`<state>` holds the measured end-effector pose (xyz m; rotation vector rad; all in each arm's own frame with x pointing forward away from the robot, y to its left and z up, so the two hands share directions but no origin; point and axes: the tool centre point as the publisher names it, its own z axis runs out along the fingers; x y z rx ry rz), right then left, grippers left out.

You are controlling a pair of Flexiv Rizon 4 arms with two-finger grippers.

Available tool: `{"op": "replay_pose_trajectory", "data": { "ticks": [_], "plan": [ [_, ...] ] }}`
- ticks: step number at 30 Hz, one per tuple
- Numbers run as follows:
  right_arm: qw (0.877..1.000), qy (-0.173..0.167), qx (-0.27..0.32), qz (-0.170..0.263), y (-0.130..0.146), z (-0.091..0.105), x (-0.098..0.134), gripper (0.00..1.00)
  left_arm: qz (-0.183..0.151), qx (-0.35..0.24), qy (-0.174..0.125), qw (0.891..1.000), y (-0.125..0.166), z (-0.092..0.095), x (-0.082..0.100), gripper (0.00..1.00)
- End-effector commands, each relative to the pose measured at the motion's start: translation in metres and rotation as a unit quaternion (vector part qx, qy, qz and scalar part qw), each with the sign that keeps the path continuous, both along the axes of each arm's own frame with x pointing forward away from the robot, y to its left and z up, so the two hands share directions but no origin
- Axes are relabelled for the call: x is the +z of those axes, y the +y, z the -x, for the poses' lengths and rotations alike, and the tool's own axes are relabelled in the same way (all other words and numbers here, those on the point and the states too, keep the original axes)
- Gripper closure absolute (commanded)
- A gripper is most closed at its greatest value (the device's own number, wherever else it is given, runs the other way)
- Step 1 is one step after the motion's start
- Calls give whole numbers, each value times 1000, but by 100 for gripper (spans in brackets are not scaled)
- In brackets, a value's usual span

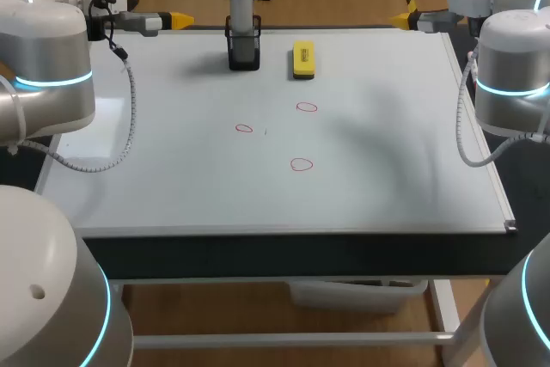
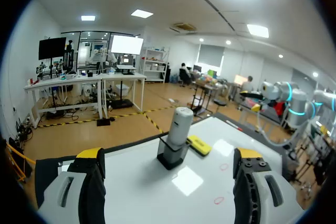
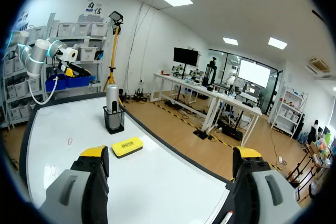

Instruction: Pick up the inspection probe, press it on each red-marked spot on the whiteboard one by one, put down the probe, pick up the eraser, and wipe off all the red marks.

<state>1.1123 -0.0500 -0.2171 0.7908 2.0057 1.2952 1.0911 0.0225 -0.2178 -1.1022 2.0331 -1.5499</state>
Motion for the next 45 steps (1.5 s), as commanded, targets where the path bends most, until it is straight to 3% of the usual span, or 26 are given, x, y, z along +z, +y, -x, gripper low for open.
{"op": "replay_pose_trajectory", "data": {
  "ticks": [1, 34, 45],
  "plan": [
    [1000, 0, 0, 0, 0, 0, 0, 0, 0, 0, 0, 1000, 0, 0, 0, 0],
    [1000, 0, 0, 0, 0, 0, 0, 0, 3, 0, 0, 1000, 0, -1, -2, 0],
    [1000, 0, 0, 0, 0, 0, 0, 0, 10, -15, -35, 999, -2, -10, -19, 0]
  ]
}}
